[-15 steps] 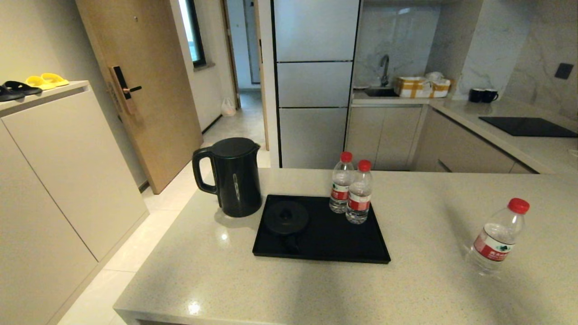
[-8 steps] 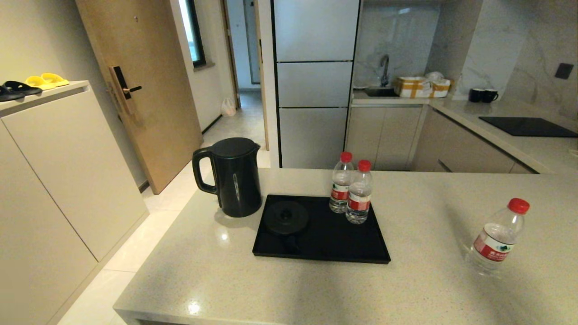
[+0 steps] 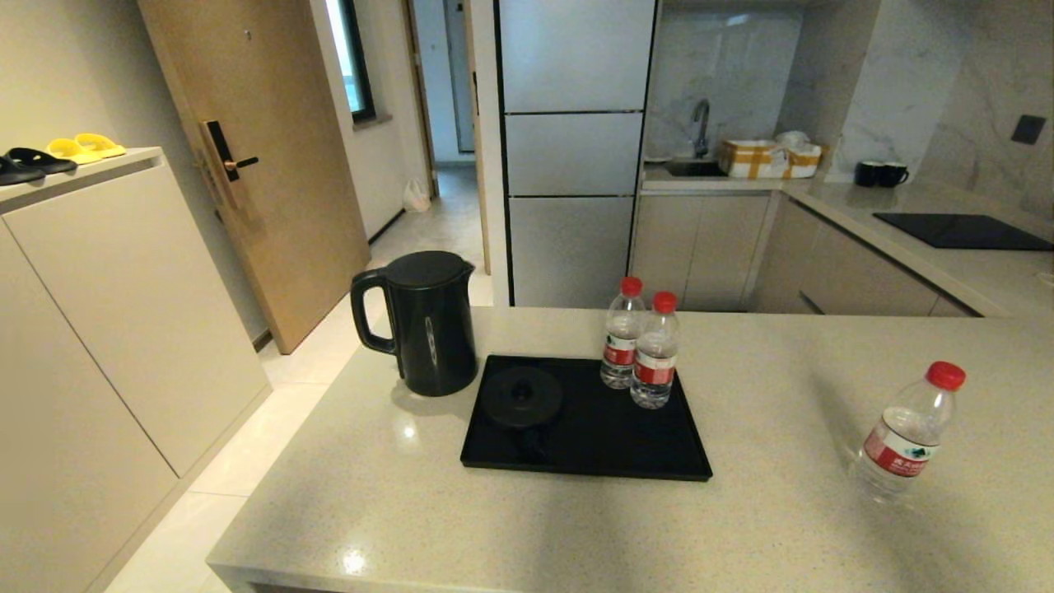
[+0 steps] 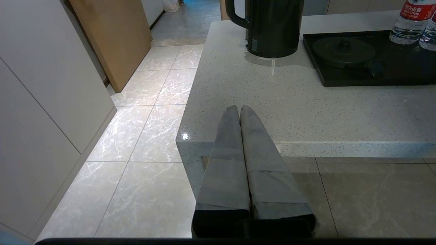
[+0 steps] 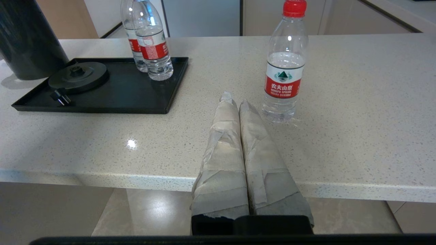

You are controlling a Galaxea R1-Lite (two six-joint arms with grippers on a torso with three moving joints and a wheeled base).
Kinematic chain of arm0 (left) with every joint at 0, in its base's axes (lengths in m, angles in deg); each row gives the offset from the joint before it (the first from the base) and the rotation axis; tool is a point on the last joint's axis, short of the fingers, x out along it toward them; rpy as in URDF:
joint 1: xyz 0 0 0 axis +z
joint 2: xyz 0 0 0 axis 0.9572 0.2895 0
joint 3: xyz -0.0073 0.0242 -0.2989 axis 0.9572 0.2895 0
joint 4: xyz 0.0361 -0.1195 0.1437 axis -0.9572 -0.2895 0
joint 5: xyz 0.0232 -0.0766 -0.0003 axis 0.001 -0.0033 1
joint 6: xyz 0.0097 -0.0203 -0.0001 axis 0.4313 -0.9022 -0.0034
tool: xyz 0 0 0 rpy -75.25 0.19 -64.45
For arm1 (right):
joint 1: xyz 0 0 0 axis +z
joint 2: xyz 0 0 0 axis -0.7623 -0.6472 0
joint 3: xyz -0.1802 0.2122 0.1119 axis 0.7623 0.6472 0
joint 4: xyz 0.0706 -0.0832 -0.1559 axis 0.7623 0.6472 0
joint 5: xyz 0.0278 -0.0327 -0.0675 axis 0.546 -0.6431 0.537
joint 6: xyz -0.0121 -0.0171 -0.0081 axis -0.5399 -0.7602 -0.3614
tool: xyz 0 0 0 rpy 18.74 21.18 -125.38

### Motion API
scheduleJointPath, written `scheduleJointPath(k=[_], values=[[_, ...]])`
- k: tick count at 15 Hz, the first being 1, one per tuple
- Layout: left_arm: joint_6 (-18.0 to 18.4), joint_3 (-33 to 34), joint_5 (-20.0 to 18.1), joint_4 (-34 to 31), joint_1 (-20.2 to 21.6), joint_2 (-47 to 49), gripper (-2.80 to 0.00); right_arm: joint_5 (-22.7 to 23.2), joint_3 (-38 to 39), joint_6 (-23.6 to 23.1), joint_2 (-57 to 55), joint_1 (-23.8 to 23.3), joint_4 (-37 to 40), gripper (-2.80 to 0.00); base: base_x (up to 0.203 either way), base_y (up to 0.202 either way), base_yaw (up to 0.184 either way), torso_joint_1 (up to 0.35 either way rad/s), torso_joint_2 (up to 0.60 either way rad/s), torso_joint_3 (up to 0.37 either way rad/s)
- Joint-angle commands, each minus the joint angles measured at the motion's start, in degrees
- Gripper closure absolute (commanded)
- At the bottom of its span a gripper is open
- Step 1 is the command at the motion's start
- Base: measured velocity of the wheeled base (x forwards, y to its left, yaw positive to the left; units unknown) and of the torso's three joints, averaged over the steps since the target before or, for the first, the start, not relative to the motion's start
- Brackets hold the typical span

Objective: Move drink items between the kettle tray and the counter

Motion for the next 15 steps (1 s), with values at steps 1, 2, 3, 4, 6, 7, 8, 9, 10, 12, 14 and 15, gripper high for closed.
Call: scheduleJointPath(k=[1, 2, 3, 4, 6, 7, 8, 9, 10, 12, 14, 15], values=[[0.02, -0.02, 0.00, -0.04, 0.02, 0.07, 0.00, 0.08, 0.00, -0.02, -0.05, -0.08, -0.01, 0.00, 0.000, 0.000, 0.000, 0.000, 0.00, 0.000], [0.02, -0.02, 0.00, -0.04, 0.02, 0.07, 0.00, 0.03, 0.00, -0.02, -0.05, 0.01, -0.01, 0.00, 0.000, 0.000, 0.000, 0.000, 0.00, 0.000], [0.02, -0.02, 0.00, -0.04, 0.02, 0.08, 0.00, 0.03, 0.00, -0.02, -0.05, 0.01, -0.01, 0.00, 0.000, 0.000, 0.000, 0.000, 0.00, 0.000], [0.02, -0.02, 0.00, -0.04, 0.02, 0.07, 0.00, 0.11, 0.00, -0.02, -0.05, 0.01, -0.01, 0.00, 0.000, 0.000, 0.000, 0.000, 0.00, 0.000], [0.02, -0.02, 0.00, -0.04, 0.02, 0.07, 0.00, 0.03, 0.00, -0.02, -0.05, 0.01, -0.01, 0.00, 0.000, 0.000, 0.000, 0.000, 0.00, 0.000], [0.02, -0.02, 0.00, -0.04, 0.02, 0.07, 0.00, 0.03, 0.00, -0.02, -0.05, 0.01, -0.01, 0.00, 0.000, 0.000, 0.000, 0.000, 0.00, 0.000], [0.02, -0.02, 0.00, -0.04, 0.02, 0.07, 0.00, 0.03, 0.00, -0.02, -0.05, -0.07, -0.01, 0.00, 0.000, 0.000, 0.000, 0.000, 0.00, 0.000], [0.02, -0.02, 0.00, -0.04, 0.02, 0.07, 0.00, 0.07, 0.00, -0.12, -0.05, 0.01, -0.01, 0.00, 0.000, 0.000, 0.000, 0.000, 0.00, 0.000], [0.02, -0.02, 0.01, -0.04, 0.02, 0.07, 0.00, 0.19, 0.08, -0.74, -0.05, 0.01, 0.16, 0.00, 0.000, 0.000, 0.000, 0.000, 0.00, 0.000], [0.02, -0.02, 0.00, -0.04, 0.02, 0.07, 0.00, 0.03, 0.01, -0.28, -0.05, 0.01, 0.17, 0.00, 0.000, 0.000, 0.000, 0.000, 0.00, 0.000], [0.02, -0.02, 0.00, -0.04, 0.02, 0.07, 0.00, 0.03, 0.00, -0.28, -0.05, 0.01, 0.17, 0.00, 0.000, 0.000, 0.000, 0.000, 0.00, 0.000], [0.02, -0.02, 0.00, -0.04, 0.02, 0.07, 0.00, 0.03, 0.00, -0.28, -0.05, 0.01, 0.17, 0.00, 0.000, 0.000, 0.000, 0.000, 0.00, 0.000]])
